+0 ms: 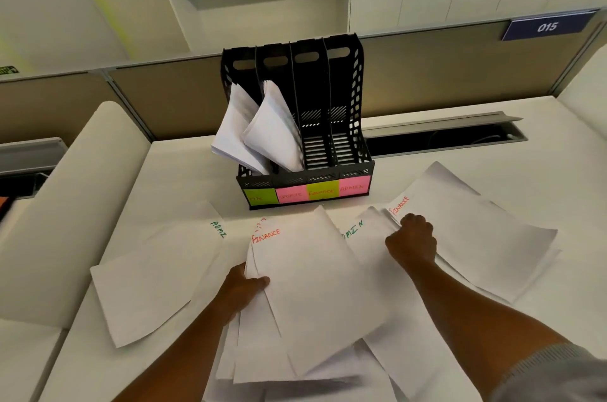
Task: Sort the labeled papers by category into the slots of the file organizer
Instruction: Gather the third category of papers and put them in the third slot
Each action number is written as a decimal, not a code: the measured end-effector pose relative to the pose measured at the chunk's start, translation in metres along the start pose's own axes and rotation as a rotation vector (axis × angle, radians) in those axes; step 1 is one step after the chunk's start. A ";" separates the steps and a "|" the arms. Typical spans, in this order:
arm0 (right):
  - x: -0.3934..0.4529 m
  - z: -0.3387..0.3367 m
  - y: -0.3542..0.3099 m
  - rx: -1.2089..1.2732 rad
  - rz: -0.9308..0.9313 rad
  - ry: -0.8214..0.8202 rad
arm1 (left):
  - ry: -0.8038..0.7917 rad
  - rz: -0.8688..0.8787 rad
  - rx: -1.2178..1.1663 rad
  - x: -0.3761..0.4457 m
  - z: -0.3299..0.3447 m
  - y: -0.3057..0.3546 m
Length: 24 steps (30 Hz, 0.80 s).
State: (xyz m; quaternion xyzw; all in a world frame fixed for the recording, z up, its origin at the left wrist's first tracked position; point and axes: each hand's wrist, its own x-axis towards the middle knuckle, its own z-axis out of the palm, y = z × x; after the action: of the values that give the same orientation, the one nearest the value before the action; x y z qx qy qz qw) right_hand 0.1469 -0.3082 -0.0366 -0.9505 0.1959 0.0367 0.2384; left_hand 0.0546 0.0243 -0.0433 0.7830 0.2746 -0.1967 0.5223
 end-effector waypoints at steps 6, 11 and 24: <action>0.013 -0.001 0.024 -0.234 0.055 -0.061 | 0.044 -0.016 0.010 0.008 -0.012 -0.004; 0.017 0.004 0.022 -0.206 0.030 -0.055 | 0.057 -0.018 0.021 0.011 -0.009 -0.002; 0.027 0.010 0.028 -0.475 -0.073 -0.044 | 0.105 0.028 -0.053 0.016 -0.004 0.003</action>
State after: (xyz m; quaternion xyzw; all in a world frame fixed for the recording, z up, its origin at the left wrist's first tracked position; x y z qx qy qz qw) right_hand 0.1614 -0.3357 -0.0616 -0.9853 0.1422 0.0938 0.0136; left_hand 0.0685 0.0309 -0.0492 0.7819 0.2956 -0.1404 0.5305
